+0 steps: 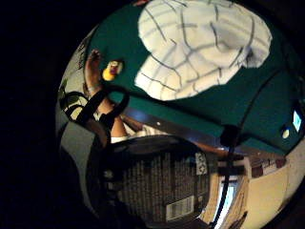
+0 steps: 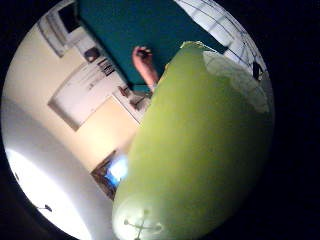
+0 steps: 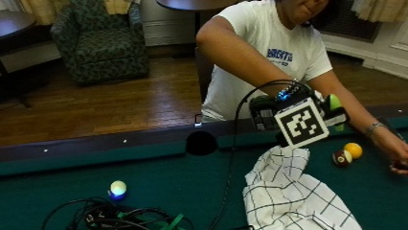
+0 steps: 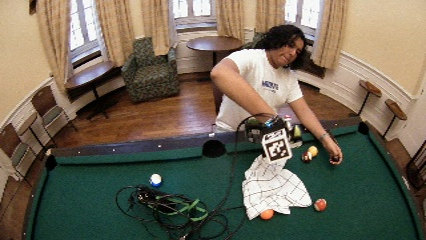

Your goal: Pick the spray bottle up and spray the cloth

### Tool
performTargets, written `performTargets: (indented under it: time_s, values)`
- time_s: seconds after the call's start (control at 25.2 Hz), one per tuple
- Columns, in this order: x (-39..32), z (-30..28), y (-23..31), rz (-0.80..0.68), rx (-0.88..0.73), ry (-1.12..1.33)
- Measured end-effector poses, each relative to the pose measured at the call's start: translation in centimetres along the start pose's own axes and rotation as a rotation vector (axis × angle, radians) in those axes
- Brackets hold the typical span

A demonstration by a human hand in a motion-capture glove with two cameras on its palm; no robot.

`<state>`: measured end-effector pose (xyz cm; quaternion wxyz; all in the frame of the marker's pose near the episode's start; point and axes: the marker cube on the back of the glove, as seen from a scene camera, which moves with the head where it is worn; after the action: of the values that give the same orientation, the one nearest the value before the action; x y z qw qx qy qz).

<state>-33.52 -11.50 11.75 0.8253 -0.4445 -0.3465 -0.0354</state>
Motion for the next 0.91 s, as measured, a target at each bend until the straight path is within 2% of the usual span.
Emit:
performTargets:
  time_s: [0.28, 0.48, 0.71, 0.79, 0.91]
  values:
    - [-4.8, -5.5, 4.7, -0.249, 0.16, -0.14]
    - [-7.1, -7.8, 8.0, -0.501, 0.282, -0.212]
    - [-8.5, -3.9, 8.6, -0.893, 0.465, -0.291]
    - [-8.3, -1.7, 6.7, -0.961, 0.492, -0.346]
    - [-7.9, 1.1, 2.7, -0.982, 0.514, -0.403]
